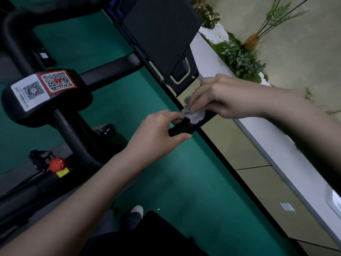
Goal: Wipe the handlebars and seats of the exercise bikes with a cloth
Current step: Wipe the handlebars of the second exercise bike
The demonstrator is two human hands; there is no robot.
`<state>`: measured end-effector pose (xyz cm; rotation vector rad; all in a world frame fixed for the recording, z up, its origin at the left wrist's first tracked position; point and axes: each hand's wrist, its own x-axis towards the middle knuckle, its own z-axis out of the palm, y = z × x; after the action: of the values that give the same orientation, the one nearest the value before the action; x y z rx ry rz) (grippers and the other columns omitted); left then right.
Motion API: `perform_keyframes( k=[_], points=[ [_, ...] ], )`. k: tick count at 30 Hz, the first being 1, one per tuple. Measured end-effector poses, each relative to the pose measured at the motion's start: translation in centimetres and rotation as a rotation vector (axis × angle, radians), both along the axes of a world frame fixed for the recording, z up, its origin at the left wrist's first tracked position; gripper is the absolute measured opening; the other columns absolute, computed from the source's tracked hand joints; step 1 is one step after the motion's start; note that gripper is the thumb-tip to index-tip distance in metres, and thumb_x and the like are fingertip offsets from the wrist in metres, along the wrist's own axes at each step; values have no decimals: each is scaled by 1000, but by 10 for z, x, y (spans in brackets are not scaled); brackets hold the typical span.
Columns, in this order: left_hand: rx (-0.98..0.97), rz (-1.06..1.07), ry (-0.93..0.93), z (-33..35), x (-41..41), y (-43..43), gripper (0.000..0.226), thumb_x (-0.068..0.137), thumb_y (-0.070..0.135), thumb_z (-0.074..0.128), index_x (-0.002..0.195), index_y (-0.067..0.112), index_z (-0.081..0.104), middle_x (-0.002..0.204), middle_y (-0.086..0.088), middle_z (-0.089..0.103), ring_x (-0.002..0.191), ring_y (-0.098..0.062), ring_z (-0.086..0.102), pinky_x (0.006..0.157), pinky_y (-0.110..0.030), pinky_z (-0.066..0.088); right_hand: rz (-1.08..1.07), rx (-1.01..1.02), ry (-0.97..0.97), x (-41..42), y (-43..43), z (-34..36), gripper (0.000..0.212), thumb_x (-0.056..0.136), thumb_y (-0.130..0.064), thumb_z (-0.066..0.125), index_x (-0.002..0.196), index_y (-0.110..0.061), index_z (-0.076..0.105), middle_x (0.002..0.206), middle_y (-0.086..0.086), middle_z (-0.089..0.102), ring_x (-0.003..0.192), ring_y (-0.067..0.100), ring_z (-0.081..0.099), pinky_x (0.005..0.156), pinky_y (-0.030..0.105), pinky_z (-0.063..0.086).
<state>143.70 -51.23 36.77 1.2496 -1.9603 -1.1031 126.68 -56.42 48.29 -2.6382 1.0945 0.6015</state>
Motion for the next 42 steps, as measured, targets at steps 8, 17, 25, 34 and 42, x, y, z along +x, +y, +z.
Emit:
perform_keyframes(
  k=[8,17,25,34,42],
  points=[
    [-53,-27,19,4,-6,-2,53,80,51,63,127,28,55,109,11,58,90,-7,58,82,-26,47,-572,55,-217,-33,-22,16,18,96,-16,53,97,-21,70,68,-19,62,62,-1,55,53,12,40],
    [-38,-63,1,5,-29,-14,48,84,36,67,129,28,53,114,5,60,100,-12,58,89,-29,46,-981,-566,-1309,-28,46,-61,23,96,-4,49,108,-15,66,96,-9,68,83,11,62,75,24,48],
    [-69,-44,23,1,-29,-16,46,84,31,68,127,32,54,110,9,61,97,-7,55,87,-23,44,-1382,-366,-1896,-8,47,-91,33,101,-6,41,131,2,51,130,18,58,123,27,54,109,43,40],
    [-126,-42,49,-2,-28,-15,47,83,26,69,128,26,56,101,15,53,82,5,44,72,7,30,-1559,-599,-1891,22,61,-110,23,98,-6,50,118,-6,60,116,13,65,109,16,62,99,35,49],
    [-132,-78,19,2,-27,-14,45,86,29,66,129,25,54,105,14,54,88,2,47,72,-3,33,-1525,-608,-1652,32,83,-121,26,95,0,53,96,-24,64,90,-13,68,84,-4,65,77,13,48]
  ],
)
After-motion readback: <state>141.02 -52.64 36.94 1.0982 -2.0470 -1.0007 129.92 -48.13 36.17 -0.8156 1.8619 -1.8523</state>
